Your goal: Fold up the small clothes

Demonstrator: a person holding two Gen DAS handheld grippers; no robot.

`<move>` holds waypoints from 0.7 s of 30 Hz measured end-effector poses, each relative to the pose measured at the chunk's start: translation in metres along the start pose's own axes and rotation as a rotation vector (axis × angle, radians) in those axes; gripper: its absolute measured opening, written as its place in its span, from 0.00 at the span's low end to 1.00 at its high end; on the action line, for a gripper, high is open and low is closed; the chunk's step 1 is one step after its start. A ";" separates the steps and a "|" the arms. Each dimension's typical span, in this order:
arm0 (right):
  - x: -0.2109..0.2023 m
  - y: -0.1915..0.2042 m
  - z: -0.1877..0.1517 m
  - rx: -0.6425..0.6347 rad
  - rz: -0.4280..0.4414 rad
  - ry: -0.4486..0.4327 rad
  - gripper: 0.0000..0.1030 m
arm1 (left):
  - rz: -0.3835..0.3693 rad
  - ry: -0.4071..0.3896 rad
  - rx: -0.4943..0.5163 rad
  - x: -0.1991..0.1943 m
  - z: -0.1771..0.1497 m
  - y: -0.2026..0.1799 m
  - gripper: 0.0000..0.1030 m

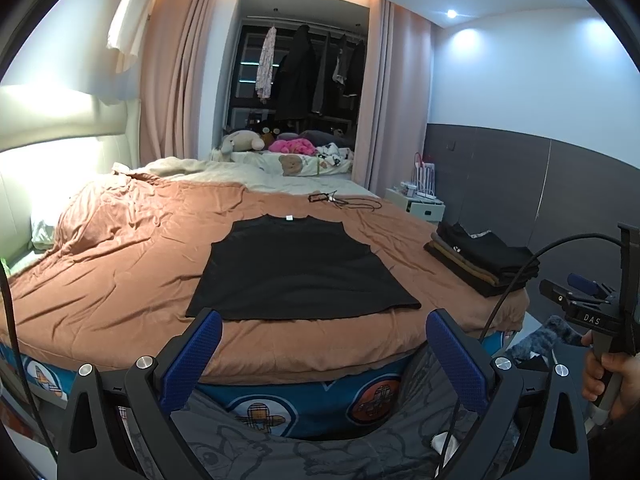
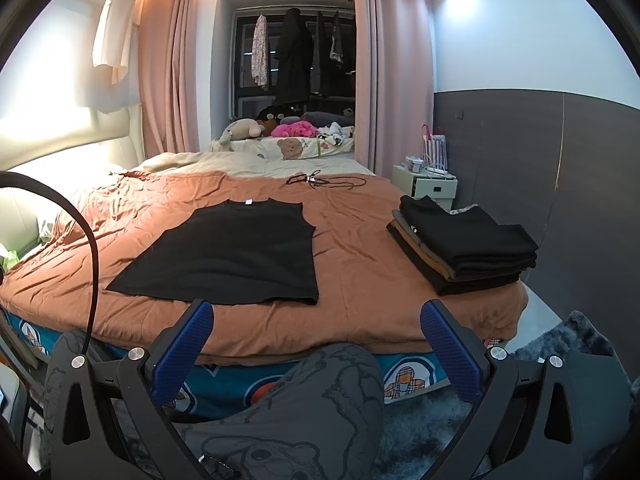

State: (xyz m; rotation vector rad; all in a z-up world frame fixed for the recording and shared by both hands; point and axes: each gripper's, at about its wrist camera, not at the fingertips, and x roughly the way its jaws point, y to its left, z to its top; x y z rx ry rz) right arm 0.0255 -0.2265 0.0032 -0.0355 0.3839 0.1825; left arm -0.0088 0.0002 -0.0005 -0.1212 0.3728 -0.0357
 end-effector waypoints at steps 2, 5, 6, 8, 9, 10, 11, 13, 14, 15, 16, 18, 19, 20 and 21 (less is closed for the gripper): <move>0.000 0.001 0.000 -0.004 -0.003 -0.001 1.00 | 0.000 -0.002 -0.001 -0.001 0.000 0.001 1.00; 0.000 0.000 0.000 -0.003 -0.004 -0.005 1.00 | -0.001 -0.002 -0.001 -0.001 0.001 0.001 1.00; 0.000 -0.001 0.000 -0.002 -0.005 -0.006 1.00 | -0.001 -0.004 -0.001 -0.001 0.001 0.001 1.00; 0.000 -0.002 0.001 -0.001 -0.006 -0.005 1.00 | -0.003 -0.006 -0.003 -0.003 0.001 0.001 1.00; 0.000 -0.001 0.000 -0.001 -0.006 -0.005 1.00 | -0.004 -0.005 -0.003 -0.003 0.001 0.000 1.00; 0.000 -0.001 0.000 -0.002 -0.007 -0.005 1.00 | -0.006 -0.004 -0.003 -0.003 0.001 0.000 1.00; 0.000 -0.001 0.000 -0.001 -0.006 -0.005 1.00 | -0.008 -0.004 -0.003 -0.004 0.001 0.000 1.00; 0.000 -0.001 0.000 -0.002 -0.007 -0.005 1.00 | -0.013 -0.003 -0.002 -0.005 0.001 -0.001 1.00; 0.000 -0.001 0.000 -0.002 -0.008 -0.006 1.00 | -0.017 -0.003 0.000 -0.006 0.002 -0.001 1.00; 0.000 -0.001 0.000 -0.002 -0.008 -0.006 1.00 | -0.016 -0.003 0.001 -0.006 0.002 -0.002 1.00; 0.000 0.001 -0.001 -0.002 -0.011 -0.008 1.00 | -0.010 -0.004 0.000 -0.006 0.002 -0.002 1.00; 0.000 -0.001 -0.001 -0.001 -0.012 -0.010 1.00 | -0.001 -0.005 0.000 -0.007 0.003 -0.002 1.00; 0.001 -0.002 -0.001 0.000 -0.011 -0.009 1.00 | -0.003 -0.005 -0.002 -0.007 0.003 -0.001 1.00; 0.002 -0.001 -0.002 0.001 -0.012 -0.008 1.00 | -0.002 -0.006 -0.001 -0.007 0.003 -0.002 1.00; 0.002 -0.001 -0.002 0.002 -0.012 -0.007 1.00 | -0.005 -0.007 -0.001 -0.008 0.003 -0.003 1.00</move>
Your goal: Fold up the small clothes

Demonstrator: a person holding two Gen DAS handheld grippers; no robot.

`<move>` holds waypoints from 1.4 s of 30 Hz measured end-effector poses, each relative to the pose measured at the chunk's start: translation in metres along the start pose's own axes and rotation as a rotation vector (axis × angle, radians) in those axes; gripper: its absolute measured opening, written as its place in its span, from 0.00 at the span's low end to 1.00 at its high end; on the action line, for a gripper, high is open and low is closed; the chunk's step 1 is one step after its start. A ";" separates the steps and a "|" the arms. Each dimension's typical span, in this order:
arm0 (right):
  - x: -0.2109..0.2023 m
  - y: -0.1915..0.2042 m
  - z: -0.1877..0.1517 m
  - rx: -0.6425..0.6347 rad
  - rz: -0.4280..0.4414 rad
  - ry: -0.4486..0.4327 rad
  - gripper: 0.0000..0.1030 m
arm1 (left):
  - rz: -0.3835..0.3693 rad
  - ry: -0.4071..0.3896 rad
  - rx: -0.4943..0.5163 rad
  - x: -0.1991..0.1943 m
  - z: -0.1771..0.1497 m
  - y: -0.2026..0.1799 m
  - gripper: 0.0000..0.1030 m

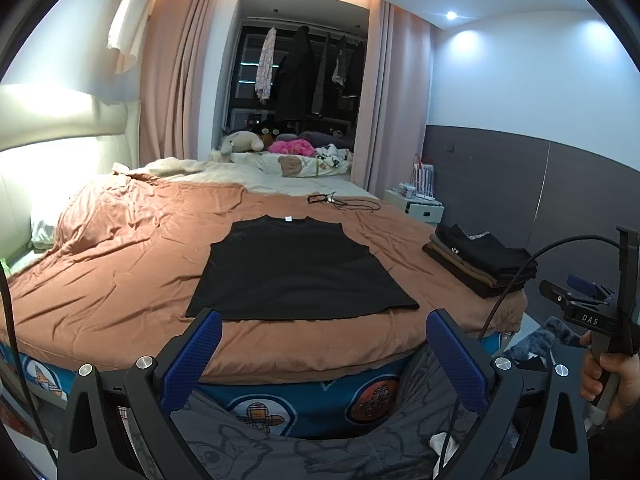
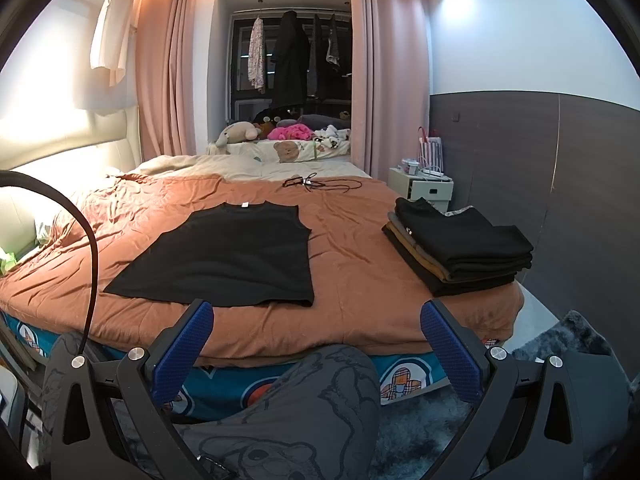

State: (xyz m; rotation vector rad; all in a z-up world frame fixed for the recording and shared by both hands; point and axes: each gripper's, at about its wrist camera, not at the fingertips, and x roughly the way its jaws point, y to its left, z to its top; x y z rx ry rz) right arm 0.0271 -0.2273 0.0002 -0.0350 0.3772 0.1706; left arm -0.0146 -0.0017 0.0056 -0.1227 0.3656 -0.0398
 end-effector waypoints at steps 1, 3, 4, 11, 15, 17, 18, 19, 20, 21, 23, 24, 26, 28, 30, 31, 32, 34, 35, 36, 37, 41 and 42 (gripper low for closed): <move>0.000 0.001 0.000 0.000 -0.001 0.001 1.00 | -0.001 -0.001 0.001 0.000 0.000 0.000 1.00; 0.001 0.001 0.000 0.001 0.000 0.002 1.00 | 0.003 0.000 0.000 0.000 0.000 0.000 1.00; 0.001 0.001 0.000 0.001 0.001 0.001 1.00 | 0.001 0.000 -0.001 -0.001 0.000 0.001 1.00; 0.000 0.001 -0.001 0.005 0.007 0.000 1.00 | -0.002 0.000 -0.005 -0.002 -0.001 0.002 1.00; 0.000 0.001 -0.003 0.004 0.008 -0.002 1.00 | -0.002 0.000 -0.004 -0.002 0.000 0.002 1.00; 0.000 0.001 -0.003 0.003 0.006 -0.001 1.00 | -0.002 0.000 -0.006 -0.003 0.000 0.002 1.00; -0.001 0.002 -0.004 0.002 0.007 -0.001 1.00 | -0.002 -0.001 -0.006 -0.003 0.000 0.002 1.00; -0.001 0.003 -0.004 0.002 0.007 -0.001 1.00 | -0.001 0.000 -0.006 -0.002 0.000 0.002 1.00; -0.001 0.003 -0.004 0.001 0.007 -0.002 1.00 | -0.001 0.000 -0.006 -0.002 0.000 0.002 1.00; -0.001 0.003 -0.004 -0.001 0.006 -0.002 1.00 | 0.000 0.000 -0.007 -0.002 0.000 0.002 1.00; -0.001 0.003 -0.004 0.000 0.006 0.000 1.00 | 0.008 -0.001 -0.010 -0.003 0.000 0.003 1.00; -0.001 0.004 -0.005 0.001 0.006 -0.001 1.00 | 0.008 -0.001 -0.013 -0.004 0.001 0.003 1.00; -0.002 0.004 -0.005 0.003 0.007 -0.002 1.00 | 0.008 -0.004 -0.017 -0.006 0.002 0.005 1.00; -0.002 0.003 -0.005 0.007 0.012 -0.002 1.00 | 0.011 -0.006 -0.018 -0.007 0.002 0.006 0.99; -0.003 0.002 -0.005 0.013 0.015 -0.004 1.00 | 0.010 -0.006 -0.020 -0.007 0.003 0.007 1.00; -0.002 0.001 -0.005 0.015 0.017 -0.005 1.00 | 0.009 -0.006 -0.020 -0.007 0.002 0.006 1.00; -0.002 0.000 -0.004 0.018 0.019 -0.007 1.00 | 0.009 -0.007 -0.021 -0.007 0.003 0.006 1.00; -0.001 -0.001 -0.005 0.022 0.021 -0.004 1.00 | 0.013 -0.011 -0.021 -0.008 0.002 0.009 1.00; 0.000 -0.002 -0.005 0.021 0.021 -0.002 1.00 | 0.014 -0.012 -0.022 -0.007 0.003 0.010 1.00; 0.002 -0.001 -0.005 0.018 0.018 0.000 1.00 | 0.015 -0.012 -0.023 -0.006 0.004 0.011 1.00; 0.002 -0.001 -0.004 0.012 0.014 0.000 1.00 | 0.016 -0.011 -0.023 -0.005 0.004 0.013 1.00; 0.008 -0.002 -0.001 0.013 0.012 -0.002 1.00 | 0.025 -0.012 -0.021 0.002 0.006 0.018 1.00; 0.011 -0.003 0.000 0.015 0.011 -0.001 1.00 | 0.031 -0.007 -0.020 0.006 0.006 0.020 1.00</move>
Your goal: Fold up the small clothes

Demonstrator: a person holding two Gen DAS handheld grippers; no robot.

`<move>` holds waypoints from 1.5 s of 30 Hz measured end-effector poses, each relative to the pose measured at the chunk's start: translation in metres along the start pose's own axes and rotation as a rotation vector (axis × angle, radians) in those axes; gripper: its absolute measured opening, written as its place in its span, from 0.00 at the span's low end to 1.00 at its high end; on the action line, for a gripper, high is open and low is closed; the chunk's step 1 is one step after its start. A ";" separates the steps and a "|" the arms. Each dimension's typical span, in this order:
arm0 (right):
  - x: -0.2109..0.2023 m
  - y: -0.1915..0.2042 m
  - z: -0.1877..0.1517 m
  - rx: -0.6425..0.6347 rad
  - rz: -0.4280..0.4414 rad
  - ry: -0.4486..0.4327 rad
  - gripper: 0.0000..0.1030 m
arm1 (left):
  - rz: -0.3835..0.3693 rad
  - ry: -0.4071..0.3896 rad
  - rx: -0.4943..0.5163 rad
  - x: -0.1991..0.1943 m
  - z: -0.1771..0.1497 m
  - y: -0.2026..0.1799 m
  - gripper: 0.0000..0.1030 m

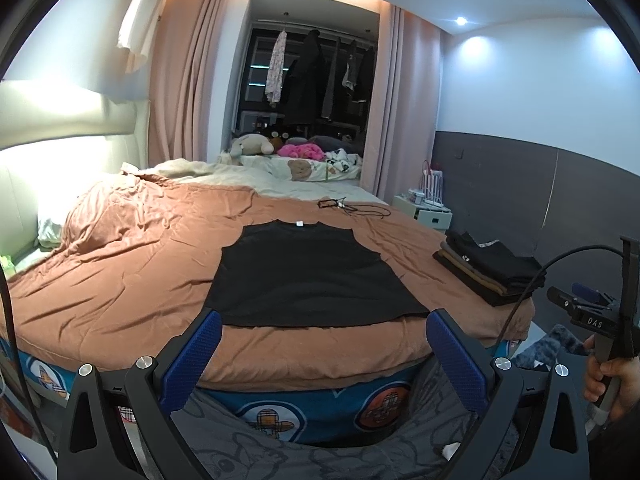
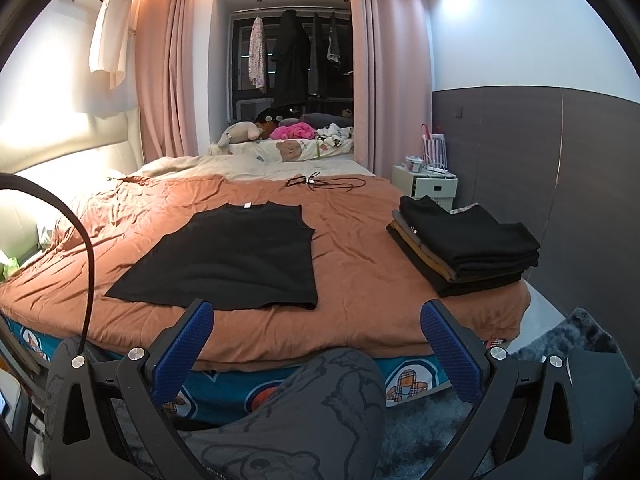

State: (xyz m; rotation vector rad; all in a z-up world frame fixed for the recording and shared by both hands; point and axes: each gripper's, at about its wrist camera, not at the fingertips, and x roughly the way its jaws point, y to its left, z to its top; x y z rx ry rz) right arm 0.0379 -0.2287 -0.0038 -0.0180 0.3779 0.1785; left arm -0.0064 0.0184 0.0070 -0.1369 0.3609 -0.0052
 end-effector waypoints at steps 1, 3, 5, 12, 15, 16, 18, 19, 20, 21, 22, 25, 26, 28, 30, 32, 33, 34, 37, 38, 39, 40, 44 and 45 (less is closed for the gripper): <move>0.004 -0.001 0.001 0.000 -0.002 0.005 1.00 | 0.007 0.005 -0.001 0.004 0.001 0.002 1.00; 0.011 -0.001 0.003 -0.002 -0.002 0.013 1.00 | 0.019 0.015 -0.008 0.012 0.001 0.009 1.00; 0.019 -0.001 0.006 -0.007 0.004 0.017 1.00 | 0.022 0.029 -0.019 0.020 0.001 0.014 1.00; 0.054 0.005 0.019 -0.018 0.010 0.058 1.00 | 0.054 0.089 -0.054 0.059 0.004 0.039 1.00; 0.070 0.006 0.026 -0.020 0.016 0.068 1.00 | 0.068 0.106 -0.073 0.074 0.007 0.052 1.00; 0.076 0.006 0.029 -0.019 0.021 0.071 1.00 | 0.070 0.113 -0.081 0.079 0.008 0.056 1.00; 0.087 0.006 0.033 -0.019 0.019 0.086 1.00 | 0.077 0.131 -0.099 0.090 0.011 0.067 1.00; 0.094 0.007 0.036 -0.018 0.015 0.097 1.00 | 0.082 0.140 -0.105 0.096 0.012 0.071 1.00; 0.099 0.007 0.037 -0.017 0.015 0.107 1.00 | 0.088 0.148 -0.109 0.101 0.012 0.075 1.00; 0.105 0.007 0.039 -0.016 0.016 0.116 1.00 | 0.093 0.153 -0.113 0.107 0.013 0.080 1.00; 0.112 0.007 0.041 -0.016 0.018 0.127 1.00 | 0.097 0.156 -0.116 0.112 0.014 0.083 1.00; 0.128 0.009 0.045 -0.025 0.027 0.153 1.00 | 0.102 0.176 -0.135 0.130 0.013 0.096 1.00; 0.132 0.009 0.045 -0.027 0.034 0.160 1.00 | 0.106 0.190 -0.141 0.137 0.011 0.100 1.00; 0.144 0.006 0.047 -0.028 0.040 0.182 1.00 | 0.114 0.220 -0.153 0.149 0.009 0.108 0.99; 0.154 0.001 0.048 -0.024 0.036 0.203 1.00 | 0.119 0.251 -0.175 0.163 0.005 0.120 0.99; 0.164 -0.003 0.052 -0.006 0.040 0.218 1.00 | 0.128 0.264 -0.197 0.172 0.002 0.133 0.98; 0.169 -0.004 0.054 0.003 0.043 0.223 1.00 | 0.130 0.270 -0.208 0.177 0.001 0.137 0.95; 0.174 -0.007 0.054 0.011 0.046 0.226 1.00 | 0.131 0.278 -0.226 0.182 -0.001 0.144 0.92; 0.187 -0.008 0.055 0.014 0.051 0.240 1.00 | 0.132 0.305 -0.279 0.200 -0.006 0.162 0.74; 0.193 -0.009 0.055 0.015 0.057 0.249 1.00 | 0.131 0.316 -0.294 0.206 -0.007 0.167 0.71; 0.199 -0.010 0.056 0.019 0.069 0.255 1.00 | 0.127 0.335 -0.319 0.213 -0.010 0.175 0.65; 0.203 -0.011 0.056 0.027 0.081 0.263 1.00 | 0.127 0.345 -0.334 0.219 -0.012 0.179 0.60; 0.221 -0.021 0.059 0.056 0.083 0.308 1.00 | 0.142 0.385 -0.385 0.241 -0.020 0.198 0.56; 0.226 -0.025 0.060 0.065 0.077 0.319 1.00 | 0.143 0.394 -0.396 0.246 -0.022 0.201 0.54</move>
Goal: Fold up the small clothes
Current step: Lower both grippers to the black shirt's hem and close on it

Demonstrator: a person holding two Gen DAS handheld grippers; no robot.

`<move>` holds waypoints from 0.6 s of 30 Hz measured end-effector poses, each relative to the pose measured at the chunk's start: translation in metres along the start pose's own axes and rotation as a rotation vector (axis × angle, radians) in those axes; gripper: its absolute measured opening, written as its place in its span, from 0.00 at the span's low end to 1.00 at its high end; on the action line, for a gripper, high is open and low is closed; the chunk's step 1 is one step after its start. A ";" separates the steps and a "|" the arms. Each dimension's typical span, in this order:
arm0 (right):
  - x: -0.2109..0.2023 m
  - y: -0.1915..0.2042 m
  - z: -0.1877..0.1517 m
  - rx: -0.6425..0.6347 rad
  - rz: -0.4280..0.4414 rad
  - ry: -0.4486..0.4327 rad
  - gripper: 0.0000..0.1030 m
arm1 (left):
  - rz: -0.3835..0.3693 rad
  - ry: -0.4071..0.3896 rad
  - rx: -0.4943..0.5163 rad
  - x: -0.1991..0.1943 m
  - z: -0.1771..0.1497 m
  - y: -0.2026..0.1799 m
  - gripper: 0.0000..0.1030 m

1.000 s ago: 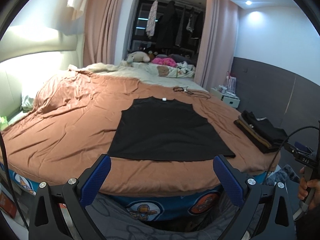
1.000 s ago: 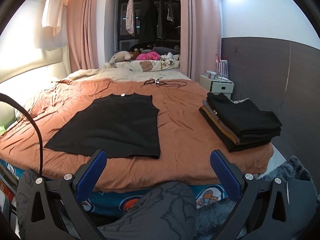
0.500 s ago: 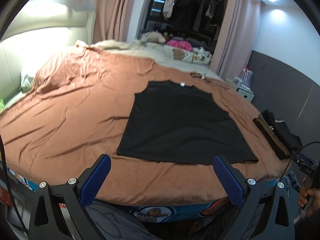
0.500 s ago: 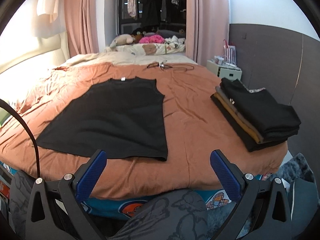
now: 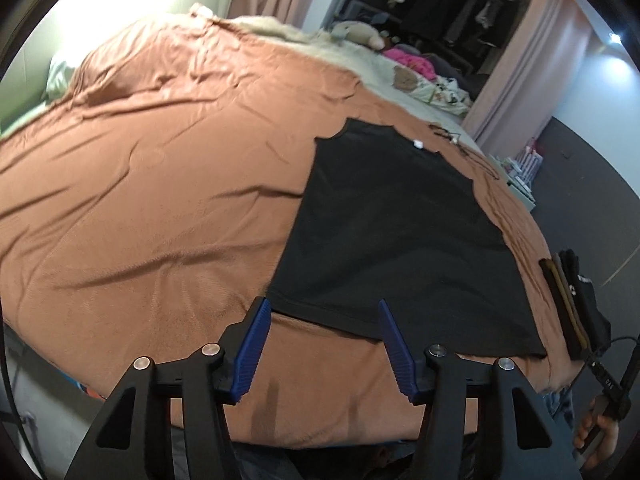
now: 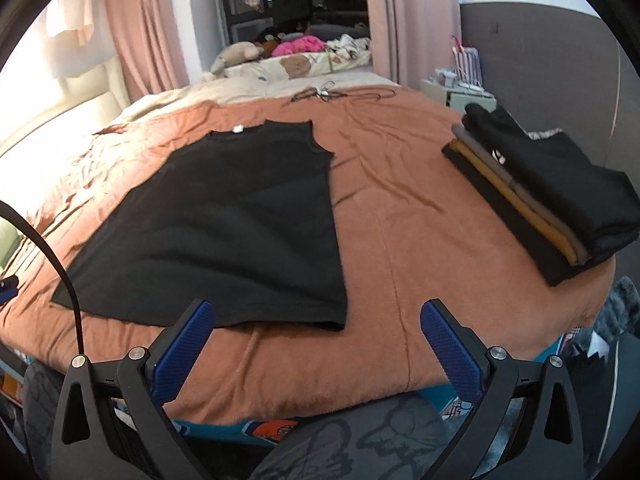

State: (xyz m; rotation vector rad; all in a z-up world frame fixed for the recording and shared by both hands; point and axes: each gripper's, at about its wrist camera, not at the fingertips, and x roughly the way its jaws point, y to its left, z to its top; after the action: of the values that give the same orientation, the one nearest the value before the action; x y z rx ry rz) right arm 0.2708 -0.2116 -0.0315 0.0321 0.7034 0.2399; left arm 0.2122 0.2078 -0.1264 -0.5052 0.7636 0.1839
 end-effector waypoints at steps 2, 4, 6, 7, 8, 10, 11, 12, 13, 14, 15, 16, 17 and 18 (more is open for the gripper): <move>0.008 -0.008 0.005 0.033 0.034 0.027 0.97 | 0.002 0.019 -0.020 0.012 0.004 0.005 0.51; 0.014 -0.015 0.008 0.056 0.059 0.054 0.88 | 0.007 0.041 -0.039 0.023 0.008 0.010 0.49; 0.024 -0.022 0.012 0.070 0.065 0.082 0.80 | 0.001 0.061 -0.061 0.033 0.010 0.015 0.46; 0.028 -0.027 0.012 0.084 0.060 0.099 0.75 | 0.001 0.071 -0.070 0.039 0.011 0.017 0.44; 0.033 -0.032 0.013 0.106 0.056 0.117 0.71 | 0.001 0.083 -0.083 0.043 0.011 0.020 0.43; 0.039 -0.043 0.014 0.149 0.073 0.137 0.67 | -0.014 0.104 -0.101 0.053 0.011 0.024 0.42; 0.041 -0.045 0.015 0.161 0.071 0.145 0.64 | -0.011 0.115 -0.111 0.057 0.011 0.026 0.42; 0.044 -0.049 0.016 0.174 0.071 0.155 0.62 | -0.011 0.120 -0.115 0.060 0.010 0.027 0.42; 0.045 -0.053 0.016 0.190 0.082 0.165 0.57 | -0.010 0.127 -0.119 0.064 0.010 0.028 0.42; 0.047 -0.059 0.016 0.209 0.096 0.175 0.54 | -0.010 0.134 -0.124 0.067 0.010 0.029 0.42; 0.049 -0.063 0.017 0.222 0.102 0.183 0.53 | -0.011 0.148 -0.134 0.071 0.008 0.031 0.42; 0.050 -0.068 0.018 0.236 0.108 0.193 0.50 | -0.011 0.155 -0.140 0.074 0.008 0.033 0.41; 0.050 -0.072 0.019 0.246 0.117 0.199 0.48 | -0.006 0.168 -0.148 0.077 0.006 0.035 0.40; 0.051 -0.075 0.018 0.255 0.125 0.202 0.48 | -0.006 0.175 -0.151 0.079 0.005 0.036 0.38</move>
State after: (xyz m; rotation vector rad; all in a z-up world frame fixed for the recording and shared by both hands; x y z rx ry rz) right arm 0.3356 -0.2723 -0.0581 0.2990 0.9312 0.2746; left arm 0.2596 0.2402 -0.1921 -0.6728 0.9230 0.1947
